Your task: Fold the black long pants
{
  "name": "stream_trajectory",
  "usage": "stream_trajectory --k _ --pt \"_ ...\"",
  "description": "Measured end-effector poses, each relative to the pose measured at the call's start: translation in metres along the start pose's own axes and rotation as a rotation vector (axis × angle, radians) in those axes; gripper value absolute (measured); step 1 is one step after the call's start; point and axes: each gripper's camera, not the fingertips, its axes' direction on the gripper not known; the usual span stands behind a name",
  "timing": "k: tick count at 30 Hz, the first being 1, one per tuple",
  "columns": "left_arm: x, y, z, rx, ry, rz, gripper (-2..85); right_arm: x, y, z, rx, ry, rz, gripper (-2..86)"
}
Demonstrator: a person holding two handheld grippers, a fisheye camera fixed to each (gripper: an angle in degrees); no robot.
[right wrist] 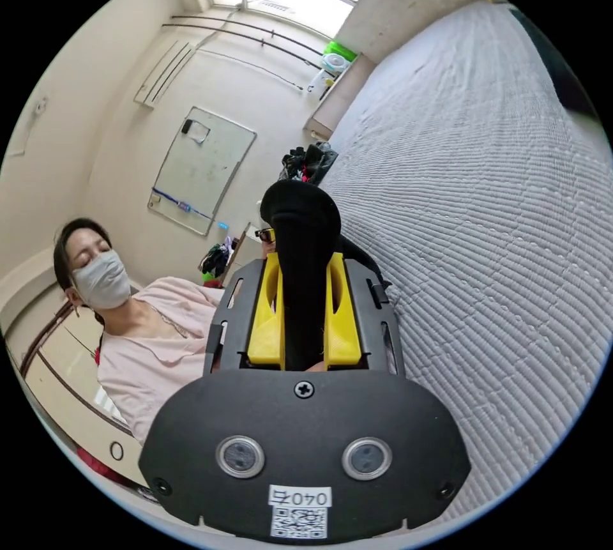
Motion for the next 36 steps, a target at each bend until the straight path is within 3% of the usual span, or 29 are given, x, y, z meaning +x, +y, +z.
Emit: stream_trajectory --k 5,11,17,22,24,25,26,28,30,33,36 --pt "0.070 0.000 0.009 -0.100 -0.006 0.175 1.9 -0.061 0.035 0.004 -0.004 0.054 -0.094 8.7" --pt "0.077 -0.021 0.034 -0.137 -0.002 0.008 1.5 -0.073 0.045 0.011 0.049 0.072 -0.036 8.3" --pt "0.068 -0.123 0.096 -0.151 -0.118 0.012 1.6 -0.074 -0.007 -0.033 0.143 0.182 0.067 8.0" --pt "0.076 -0.315 0.198 -0.053 -0.247 0.217 2.9 -0.138 -0.109 -0.130 0.349 0.566 0.017 7.7" --pt "0.080 -0.384 0.226 0.075 -0.304 0.208 4.7 -0.198 -0.162 -0.155 0.516 0.849 -0.100 7.7" --pt "0.079 -0.421 0.240 0.146 -0.370 0.177 5.7 -0.213 -0.173 -0.153 0.544 0.930 -0.149 7.7" --pt "0.076 -0.434 0.244 0.192 -0.410 0.136 6.2 -0.238 -0.196 -0.133 0.555 1.140 -0.271 7.7" --pt "0.059 -0.443 0.245 0.406 -0.413 -0.046 2.8 -0.245 -0.230 -0.082 0.480 1.435 -0.422 7.6" --pt "0.046 -0.423 0.253 0.431 -0.391 -0.045 1.2 -0.191 -0.270 0.003 0.230 1.717 -0.526 7.4" --pt "0.020 -0.366 0.275 0.252 -0.386 0.018 -0.6 -0.054 -0.273 0.113 -0.170 1.969 -0.535 6.8" --pt "-0.010 -0.300 0.278 0.139 -0.348 -0.045 -1.0 0.053 -0.229 0.197 -0.431 1.977 -0.477 6.6"
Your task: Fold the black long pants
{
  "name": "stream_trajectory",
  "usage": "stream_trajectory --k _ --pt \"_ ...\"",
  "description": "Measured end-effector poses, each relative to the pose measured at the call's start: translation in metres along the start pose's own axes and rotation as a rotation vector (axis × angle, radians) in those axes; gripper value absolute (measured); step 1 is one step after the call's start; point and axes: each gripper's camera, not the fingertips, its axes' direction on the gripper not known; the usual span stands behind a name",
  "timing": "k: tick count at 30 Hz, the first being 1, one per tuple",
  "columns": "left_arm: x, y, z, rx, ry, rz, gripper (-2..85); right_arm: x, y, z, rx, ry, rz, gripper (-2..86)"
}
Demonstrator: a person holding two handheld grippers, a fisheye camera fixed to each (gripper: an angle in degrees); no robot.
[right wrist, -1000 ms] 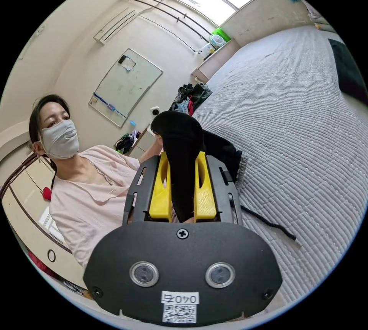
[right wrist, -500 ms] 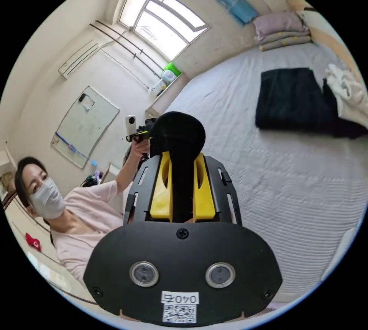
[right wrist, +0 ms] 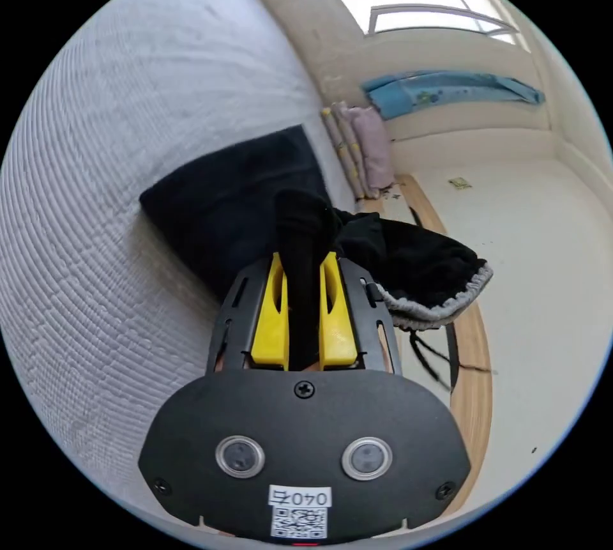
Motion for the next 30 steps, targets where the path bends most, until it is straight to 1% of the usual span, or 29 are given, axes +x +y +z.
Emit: stream_trajectory --k 1,2,3,6,10,13,14,15,17,19,20,21,22,24,26,27,30 --pt "-0.011 0.019 -0.002 -0.029 0.033 -0.028 -1.0 -0.017 0.002 0.001 0.024 0.046 0.022 6.6" --pt "-0.016 0.027 -0.004 -0.037 0.048 -0.039 -1.0 -0.037 0.003 -0.005 0.062 0.152 0.086 6.5" --pt "-0.023 0.038 -0.006 -0.047 0.067 -0.052 -1.0 -0.041 -0.001 -0.012 0.059 0.153 0.118 6.5" --pt "-0.020 0.046 -0.002 -0.077 0.052 -0.020 -1.0 -0.035 -0.009 -0.029 0.063 0.149 0.103 6.5" --pt "0.017 0.031 0.028 -0.114 0.107 0.035 -1.1 -0.023 -0.006 -0.057 0.115 0.149 0.106 6.5" --pt "0.053 0.014 0.053 -0.120 0.100 0.099 -1.2 -0.041 0.004 -0.067 0.144 0.167 -0.024 6.8" --pt "0.061 0.011 0.058 -0.126 0.092 0.115 -1.2 -0.049 0.008 -0.064 0.106 0.127 -0.069 7.6" --pt "0.076 0.003 0.070 -0.139 0.076 0.146 -1.2 -0.057 0.013 -0.061 0.043 0.079 -0.085 8.8" --pt "0.096 -0.008 0.086 -0.150 0.053 0.172 -0.9 -0.069 0.029 -0.075 0.056 0.066 -0.084 10.6" --pt "0.122 -0.021 0.106 -0.155 0.024 0.213 0.1 -0.071 0.052 -0.100 0.139 0.061 -0.011 11.5" --pt "0.129 -0.024 0.110 -0.152 0.012 0.224 0.6 -0.062 0.069 -0.113 0.185 0.035 0.081 12.2" --pt "0.144 -0.029 0.121 -0.145 -0.014 0.258 1.5 -0.045 0.087 -0.119 0.205 0.000 0.191 12.4" --pt "0.159 -0.033 0.132 -0.135 -0.047 0.296 2.6 -0.033 0.096 -0.119 0.211 -0.015 0.255 12.6" --pt "0.181 -0.038 0.151 -0.128 -0.101 0.339 3.3 0.020 0.130 -0.100 0.215 -0.097 0.516 13.6" --pt "0.197 -0.043 0.170 -0.143 -0.119 0.327 3.5 0.045 0.142 -0.080 0.211 -0.079 0.600 13.8" --pt "0.203 -0.045 0.180 -0.147 -0.101 0.302 3.5 0.050 0.141 -0.064 0.192 -0.027 0.595 13.9" --pt "0.217 -0.047 0.190 -0.126 -0.080 0.263 3.0 0.050 0.130 -0.023 0.135 -0.028 0.555 14.2"
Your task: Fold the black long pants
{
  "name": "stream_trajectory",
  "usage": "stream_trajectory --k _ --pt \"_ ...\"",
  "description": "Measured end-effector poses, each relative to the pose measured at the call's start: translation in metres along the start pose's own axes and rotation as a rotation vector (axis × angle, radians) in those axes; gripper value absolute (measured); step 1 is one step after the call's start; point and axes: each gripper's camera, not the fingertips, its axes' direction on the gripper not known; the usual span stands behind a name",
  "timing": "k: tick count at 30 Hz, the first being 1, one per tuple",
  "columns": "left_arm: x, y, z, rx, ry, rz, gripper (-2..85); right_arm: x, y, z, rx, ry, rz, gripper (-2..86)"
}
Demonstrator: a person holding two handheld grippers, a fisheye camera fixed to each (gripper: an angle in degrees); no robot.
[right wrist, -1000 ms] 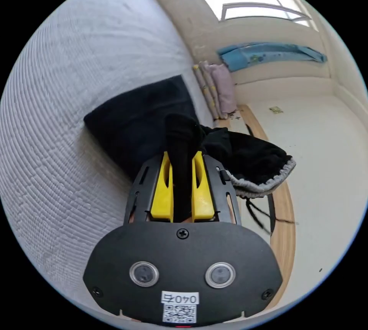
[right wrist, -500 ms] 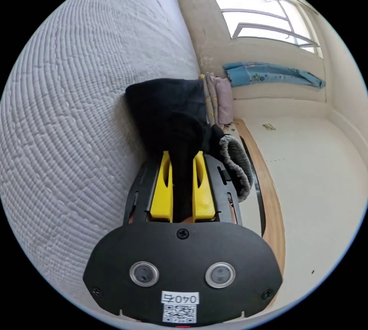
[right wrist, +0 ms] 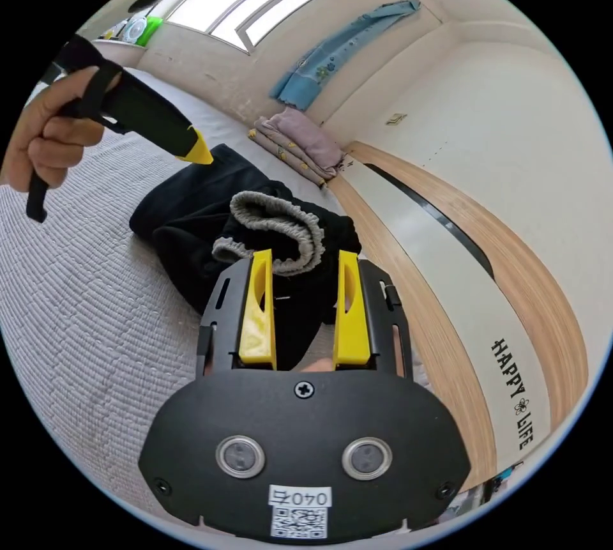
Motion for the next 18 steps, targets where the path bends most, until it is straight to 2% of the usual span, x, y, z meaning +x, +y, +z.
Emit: stream_trajectory --k 3,6,12,13,15,17,18 --pt "0.007 -0.004 0.002 -0.008 -0.050 0.014 2.2 0.004 -0.002 0.042 -0.060 0.115 0.044 13.2" --pt "0.002 -0.011 0.003 -0.031 -0.102 -0.005 1.7 0.032 0.000 0.078 -0.188 0.016 0.147 8.2" --pt "-0.007 -0.034 0.000 0.000 -0.092 -0.061 3.8 0.057 0.077 0.036 0.007 -0.027 0.311 5.7" --pt "-0.007 -0.039 0.004 0.000 -0.092 -0.067 4.6 0.053 0.087 0.042 -0.012 -0.041 0.294 6.0" --pt "-0.008 -0.047 0.014 -0.014 -0.092 -0.082 5.8 0.037 0.118 0.082 -0.198 -0.068 0.188 7.7" --pt "-0.007 -0.056 0.027 -0.028 -0.108 -0.090 6.5 0.048 0.138 0.088 -0.219 -0.090 0.188 8.0" --pt "-0.003 -0.063 0.034 -0.023 -0.130 -0.079 6.8 0.069 0.148 0.078 -0.155 -0.116 0.248 8.1"
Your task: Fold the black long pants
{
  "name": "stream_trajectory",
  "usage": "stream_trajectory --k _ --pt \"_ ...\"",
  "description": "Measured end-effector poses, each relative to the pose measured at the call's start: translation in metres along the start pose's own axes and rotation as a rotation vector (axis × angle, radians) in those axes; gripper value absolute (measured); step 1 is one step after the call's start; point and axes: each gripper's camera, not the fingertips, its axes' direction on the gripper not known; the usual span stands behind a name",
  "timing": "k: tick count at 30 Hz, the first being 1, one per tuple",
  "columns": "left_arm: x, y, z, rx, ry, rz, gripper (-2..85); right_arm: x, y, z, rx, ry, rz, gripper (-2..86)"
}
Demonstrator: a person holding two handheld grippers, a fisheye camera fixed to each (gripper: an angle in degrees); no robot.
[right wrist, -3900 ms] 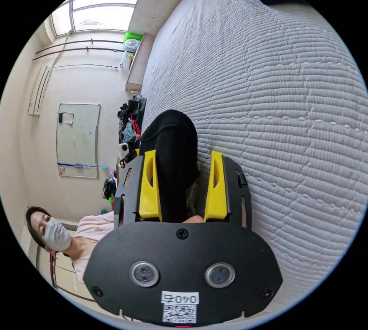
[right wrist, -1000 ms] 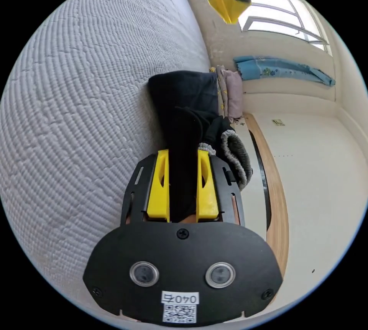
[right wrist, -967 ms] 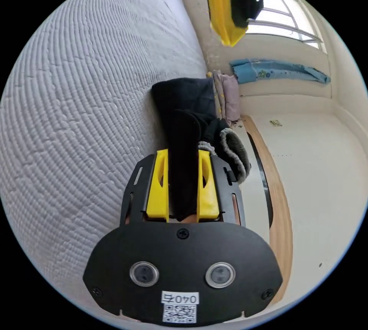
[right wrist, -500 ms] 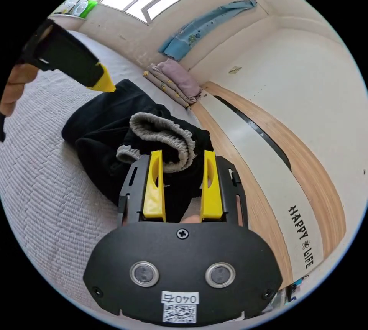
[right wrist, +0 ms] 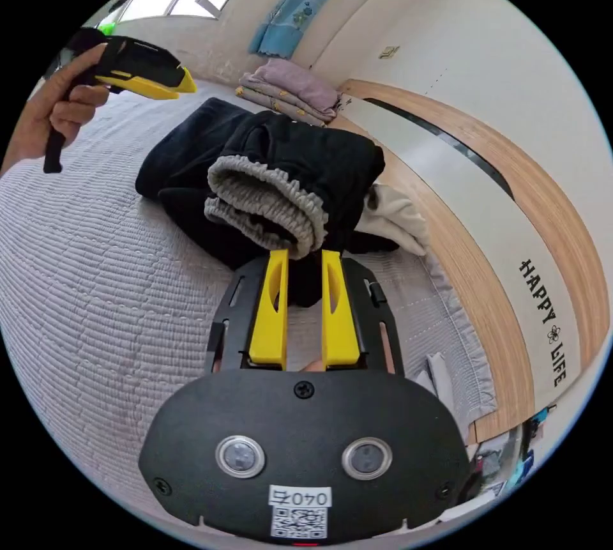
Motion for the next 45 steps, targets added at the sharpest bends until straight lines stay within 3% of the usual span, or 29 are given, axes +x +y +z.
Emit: stream_trajectory --k 4,9,17,24,26,37,42,45 --pt "0.025 -0.033 0.028 -0.025 -0.141 0.055 8.3 0.087 -0.009 -0.010 0.147 -0.217 0.185 12.1" --pt "0.051 -0.088 0.075 -0.211 -0.224 0.043 10.9 0.192 -0.069 0.112 -0.079 -0.597 0.383 23.3" --pt "0.038 -0.127 0.135 -0.360 -0.204 -0.080 17.5 0.243 -0.042 0.255 -0.383 -0.614 0.519 25.5" --pt "0.014 -0.128 0.159 -0.398 -0.072 -0.187 16.0 0.279 0.020 0.347 -0.429 -1.045 0.775 24.7" --pt "0.011 -0.131 0.165 -0.429 -0.065 -0.180 15.5 0.283 0.026 0.356 -0.411 -1.080 0.787 24.1" --pt "0.027 -0.122 0.177 -0.459 -0.094 -0.128 8.2 0.290 -0.011 0.319 -0.407 -0.900 0.617 13.4" --pt "0.043 -0.102 0.159 -0.366 -0.141 0.036 2.7 0.260 -0.053 0.260 -0.369 -0.654 0.434 9.1" --pt "0.036 -0.091 0.137 -0.272 -0.085 -0.014 0.7 0.235 -0.089 0.213 -0.319 -0.514 0.302 8.7"
